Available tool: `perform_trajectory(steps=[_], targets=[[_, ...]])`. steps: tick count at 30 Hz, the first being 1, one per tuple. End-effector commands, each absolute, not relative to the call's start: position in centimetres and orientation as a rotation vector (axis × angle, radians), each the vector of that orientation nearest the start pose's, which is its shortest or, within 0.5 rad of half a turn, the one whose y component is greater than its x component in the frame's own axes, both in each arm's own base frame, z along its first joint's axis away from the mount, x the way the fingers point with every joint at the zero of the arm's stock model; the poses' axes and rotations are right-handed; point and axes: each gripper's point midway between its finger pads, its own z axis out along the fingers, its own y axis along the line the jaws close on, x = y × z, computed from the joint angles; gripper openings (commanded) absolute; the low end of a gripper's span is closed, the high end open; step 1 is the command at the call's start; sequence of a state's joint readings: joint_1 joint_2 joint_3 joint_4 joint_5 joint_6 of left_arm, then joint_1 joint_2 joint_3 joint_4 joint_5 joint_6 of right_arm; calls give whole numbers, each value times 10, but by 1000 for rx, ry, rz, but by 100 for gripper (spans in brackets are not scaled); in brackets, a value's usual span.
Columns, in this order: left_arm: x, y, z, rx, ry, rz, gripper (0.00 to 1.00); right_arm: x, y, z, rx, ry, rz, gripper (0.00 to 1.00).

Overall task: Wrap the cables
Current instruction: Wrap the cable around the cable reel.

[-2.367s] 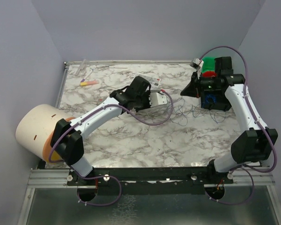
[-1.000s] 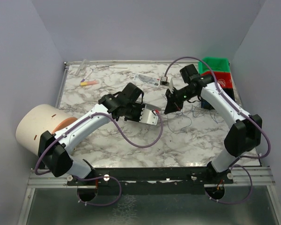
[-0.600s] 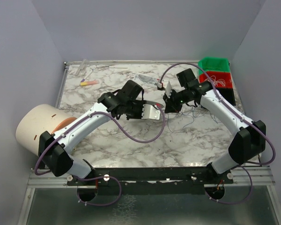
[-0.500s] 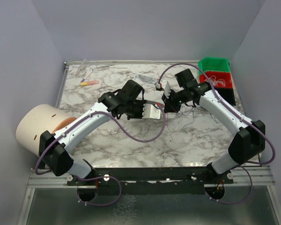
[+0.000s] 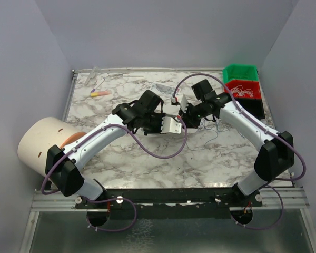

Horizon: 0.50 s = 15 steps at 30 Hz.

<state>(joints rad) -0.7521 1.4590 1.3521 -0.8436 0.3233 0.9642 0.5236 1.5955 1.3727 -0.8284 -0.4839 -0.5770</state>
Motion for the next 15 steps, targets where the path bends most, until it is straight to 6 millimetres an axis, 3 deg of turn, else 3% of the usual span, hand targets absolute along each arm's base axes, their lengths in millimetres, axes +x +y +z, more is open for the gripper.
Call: perform_trajectory(steps=[1, 15], targets=[[259, -283, 212, 1909, 1443, -346, 0, 287, 237, 147, -1500, 2098, 591, 1], [262, -284, 208, 1902, 1466, -340, 0, 268, 245, 150, -1602, 2037, 676, 0]])
